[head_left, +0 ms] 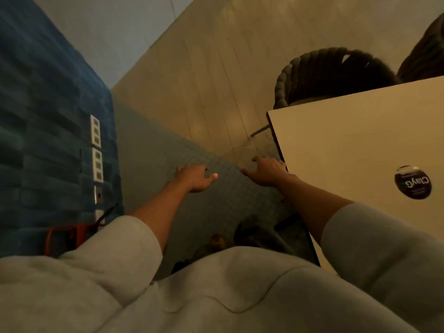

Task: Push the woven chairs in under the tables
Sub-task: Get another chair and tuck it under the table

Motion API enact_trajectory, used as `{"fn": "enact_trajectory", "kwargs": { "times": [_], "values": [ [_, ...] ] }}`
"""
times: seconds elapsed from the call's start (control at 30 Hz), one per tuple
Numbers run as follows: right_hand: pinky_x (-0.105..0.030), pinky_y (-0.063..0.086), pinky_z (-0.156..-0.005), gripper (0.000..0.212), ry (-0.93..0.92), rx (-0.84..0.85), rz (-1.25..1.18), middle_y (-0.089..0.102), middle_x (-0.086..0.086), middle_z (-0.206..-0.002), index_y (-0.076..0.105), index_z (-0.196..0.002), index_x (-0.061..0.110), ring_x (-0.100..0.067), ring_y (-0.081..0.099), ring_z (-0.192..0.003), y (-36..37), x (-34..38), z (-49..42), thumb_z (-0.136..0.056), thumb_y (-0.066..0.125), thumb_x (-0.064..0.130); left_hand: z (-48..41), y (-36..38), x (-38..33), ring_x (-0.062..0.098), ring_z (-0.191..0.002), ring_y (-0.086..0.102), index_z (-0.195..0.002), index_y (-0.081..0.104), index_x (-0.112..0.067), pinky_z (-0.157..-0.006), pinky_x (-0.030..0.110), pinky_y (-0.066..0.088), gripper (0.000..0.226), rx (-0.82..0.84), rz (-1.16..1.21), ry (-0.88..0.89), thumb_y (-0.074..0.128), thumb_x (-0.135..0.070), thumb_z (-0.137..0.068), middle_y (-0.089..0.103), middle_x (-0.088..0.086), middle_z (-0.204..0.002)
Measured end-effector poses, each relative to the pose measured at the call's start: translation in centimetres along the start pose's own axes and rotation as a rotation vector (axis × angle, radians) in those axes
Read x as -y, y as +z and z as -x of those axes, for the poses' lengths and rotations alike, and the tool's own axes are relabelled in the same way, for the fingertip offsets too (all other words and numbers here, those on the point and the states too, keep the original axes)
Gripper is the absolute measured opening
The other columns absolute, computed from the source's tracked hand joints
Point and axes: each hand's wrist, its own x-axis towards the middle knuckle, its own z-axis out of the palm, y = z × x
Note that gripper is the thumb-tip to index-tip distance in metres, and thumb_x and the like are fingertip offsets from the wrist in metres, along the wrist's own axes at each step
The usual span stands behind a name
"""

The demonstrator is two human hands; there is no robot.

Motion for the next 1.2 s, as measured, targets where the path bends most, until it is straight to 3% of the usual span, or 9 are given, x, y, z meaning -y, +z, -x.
{"fn": "enact_trajectory", "kwargs": {
  "times": [0.47,0.83,1.03,1.2],
  "values": [
    [-0.056,0.037,-0.114,0.083,0.070,-0.033,-0.034,0.052,-0.013,-0.151,0.045,-0.151,0.018,-0.037,0.050,-0.136,-15.5,-3.8,-22.5,-0.092,0.045,0.077,-22.9,-20.9,-1.7,0.034,-0.137,0.045,-0.151,0.044,-0.020,-0.109,0.048,0.034,0.072,-0.015,-0.131,0.076,0.036,-0.069,-0.099,0.054,0.012,-0.148],
    [-0.057,0.035,-0.115,0.081,0.155,0.108,0.006,0.049,-0.012,-0.154,0.046,-0.152,0.018,-0.038,0.048,-0.138,-25.1,-4.4,-36.5,-0.095,0.042,0.076,-37.8,-31.9,1.1,0.034,-0.138,0.045,-0.152,0.043,-0.021,-0.110,0.049,0.034,0.071,0.012,-0.189,0.126,0.038,-0.068,-0.098,0.053,0.011,-0.149],
    [-0.054,0.039,-0.110,0.080,0.345,0.064,-0.101,0.053,-0.010,-0.150,0.050,-0.149,0.019,-0.037,0.051,-0.133,-30.3,-4.7,-44.2,-0.095,0.043,0.077,-50.5,-41.7,2.3,0.034,-0.138,0.045,-0.151,0.045,-0.023,-0.111,0.050,0.033,0.069,-0.017,-0.275,0.247,0.037,-0.068,-0.099,0.054,0.010,-0.148],
    [-0.055,0.043,-0.111,0.077,0.553,-0.025,-0.337,0.051,-0.011,-0.152,0.047,-0.150,0.018,-0.036,0.050,-0.135,-33.6,-5.6,-48.0,-0.095,0.049,0.072,-60.1,-50.2,-0.4,0.034,-0.137,0.047,-0.148,0.051,-0.025,-0.109,0.051,0.036,0.067,-0.028,-0.440,0.433,0.038,-0.068,-0.098,0.056,0.010,-0.146]
  ]
}}
